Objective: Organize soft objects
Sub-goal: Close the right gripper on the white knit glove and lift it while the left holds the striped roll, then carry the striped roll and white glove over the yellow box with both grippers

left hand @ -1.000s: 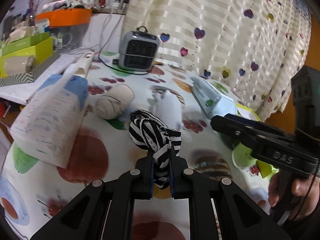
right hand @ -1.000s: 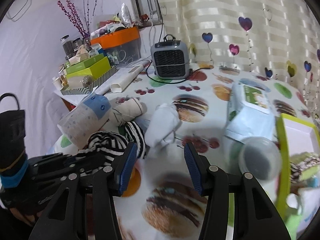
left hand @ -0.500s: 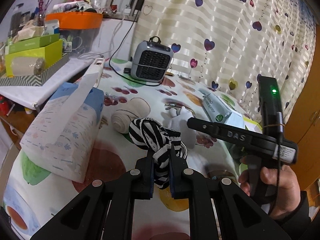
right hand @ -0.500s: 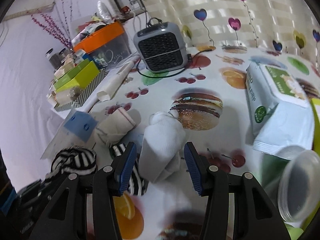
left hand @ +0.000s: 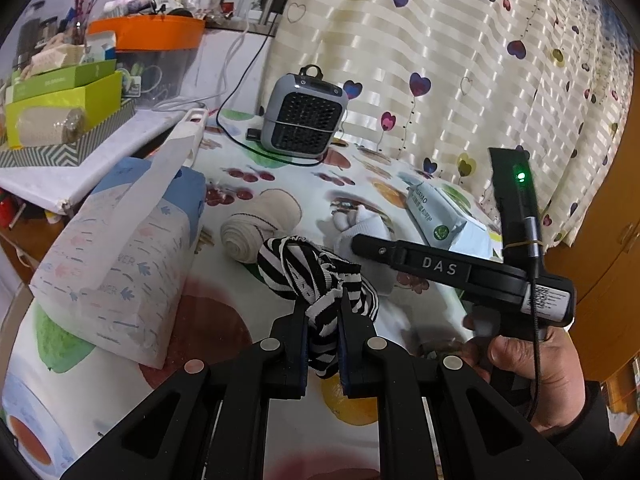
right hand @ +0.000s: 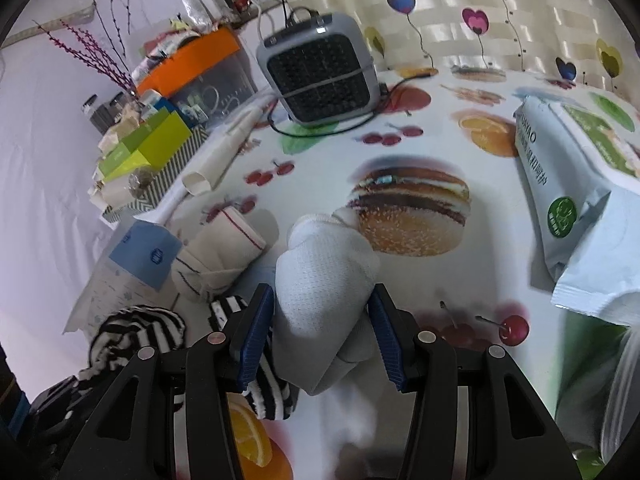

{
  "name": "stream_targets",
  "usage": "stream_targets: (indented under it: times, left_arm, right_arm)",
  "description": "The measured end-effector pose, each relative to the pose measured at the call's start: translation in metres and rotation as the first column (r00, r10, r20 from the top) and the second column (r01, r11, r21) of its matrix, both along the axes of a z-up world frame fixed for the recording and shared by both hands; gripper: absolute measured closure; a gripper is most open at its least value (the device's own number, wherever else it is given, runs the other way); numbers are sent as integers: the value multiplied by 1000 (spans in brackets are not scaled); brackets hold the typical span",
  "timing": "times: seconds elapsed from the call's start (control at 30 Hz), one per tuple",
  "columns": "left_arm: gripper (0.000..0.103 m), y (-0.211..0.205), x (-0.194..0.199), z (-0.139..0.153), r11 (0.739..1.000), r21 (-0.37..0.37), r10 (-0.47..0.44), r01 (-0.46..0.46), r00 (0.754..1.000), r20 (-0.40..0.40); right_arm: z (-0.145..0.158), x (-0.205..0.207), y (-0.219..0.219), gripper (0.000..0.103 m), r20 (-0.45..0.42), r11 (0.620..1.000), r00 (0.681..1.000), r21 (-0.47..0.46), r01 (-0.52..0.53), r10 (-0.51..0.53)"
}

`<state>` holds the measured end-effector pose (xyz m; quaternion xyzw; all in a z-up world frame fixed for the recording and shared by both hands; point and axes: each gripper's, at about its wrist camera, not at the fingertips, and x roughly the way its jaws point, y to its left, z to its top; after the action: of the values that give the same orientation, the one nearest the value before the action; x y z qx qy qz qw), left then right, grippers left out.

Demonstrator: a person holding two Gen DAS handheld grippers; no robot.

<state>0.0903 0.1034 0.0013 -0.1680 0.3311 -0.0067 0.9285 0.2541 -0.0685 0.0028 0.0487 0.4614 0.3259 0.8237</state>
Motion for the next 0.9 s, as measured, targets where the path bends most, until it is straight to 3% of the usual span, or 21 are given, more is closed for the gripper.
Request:
stream_targets:
  times: [0.2, 0.57, 0.9]
  left_arm:
    - [92, -2, -2, 3, 1000, 2, -2, 2, 1000, 6]
    - [92, -15, -17, 24, 1000, 27, -16, 15, 999, 40]
    - [92, -38, -29, 43, 998, 38, -59, 56, 996, 64]
  right_arm:
    - [10, -9, -2, 70, 35, 1000, 999, -13, -12, 13]
    - [52, -48, -31, 70, 124, 999, 992, 44, -14, 9]
    - [83, -91, -60, 70, 216, 999, 976, 35, -9, 2]
